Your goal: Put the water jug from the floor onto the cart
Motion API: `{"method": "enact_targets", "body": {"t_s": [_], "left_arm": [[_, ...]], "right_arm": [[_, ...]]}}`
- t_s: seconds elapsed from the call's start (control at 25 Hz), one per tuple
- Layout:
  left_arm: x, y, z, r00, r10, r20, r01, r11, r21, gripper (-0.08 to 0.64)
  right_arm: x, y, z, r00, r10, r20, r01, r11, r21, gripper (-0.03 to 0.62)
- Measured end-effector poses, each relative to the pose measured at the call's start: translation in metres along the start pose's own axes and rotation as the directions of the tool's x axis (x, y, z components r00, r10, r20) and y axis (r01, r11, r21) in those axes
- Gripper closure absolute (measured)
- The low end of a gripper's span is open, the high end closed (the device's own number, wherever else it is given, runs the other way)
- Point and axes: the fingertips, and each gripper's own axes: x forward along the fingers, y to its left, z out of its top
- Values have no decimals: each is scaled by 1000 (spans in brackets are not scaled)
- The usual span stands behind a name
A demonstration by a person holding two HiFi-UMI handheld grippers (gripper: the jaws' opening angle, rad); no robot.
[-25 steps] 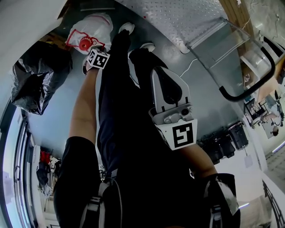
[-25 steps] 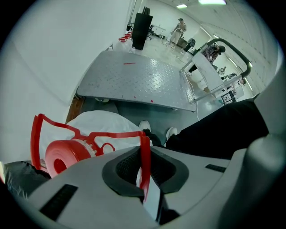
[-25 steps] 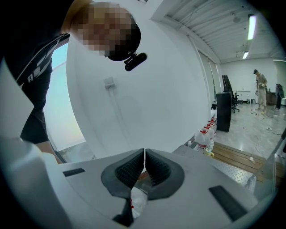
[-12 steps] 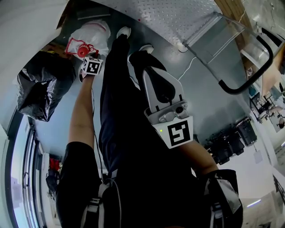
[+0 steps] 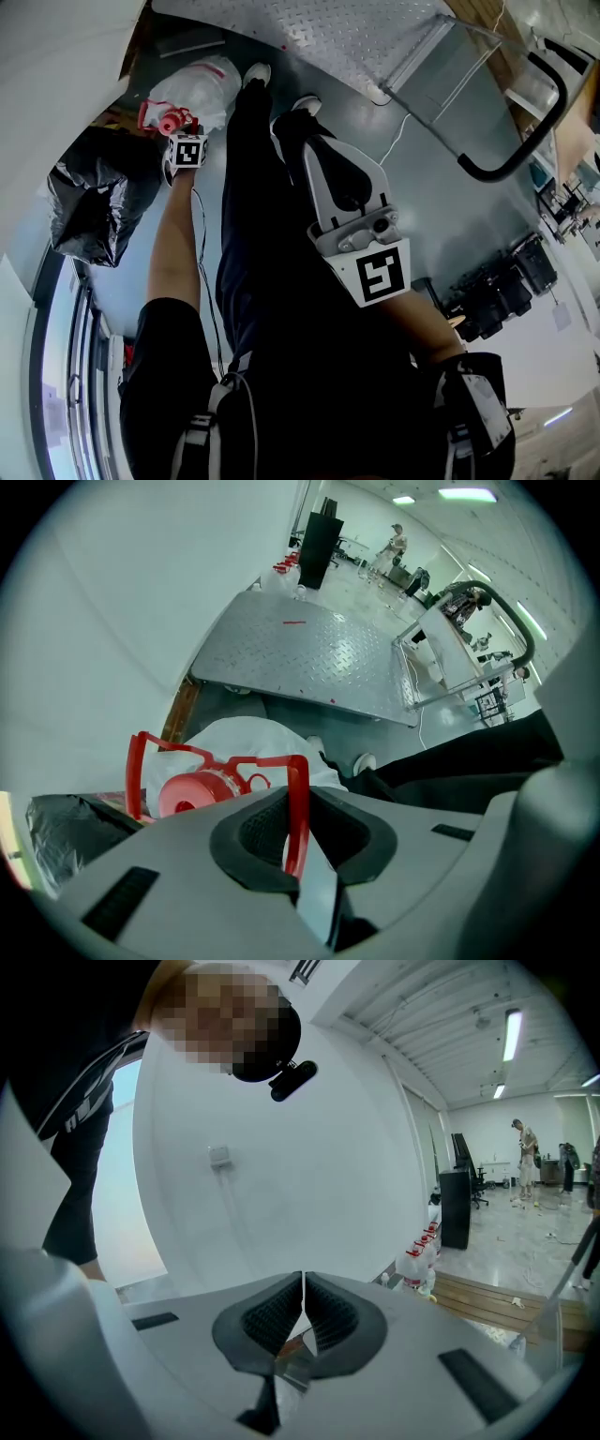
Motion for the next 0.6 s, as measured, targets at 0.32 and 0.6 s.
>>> {"method": "enact_targets", "body": {"t_s": [0.32,0.6], "left_arm": [[-14,-9,-7,999,-8,-31,7,1000,-19,509],[-32,-16,3,999,-8,-54,6,999,-32,500]], "right_arm": [[-11,-20,21,997,-68,33,69,998,-9,572],[-13,-31,44,989,-109,96,114,992,-53,572]]}}
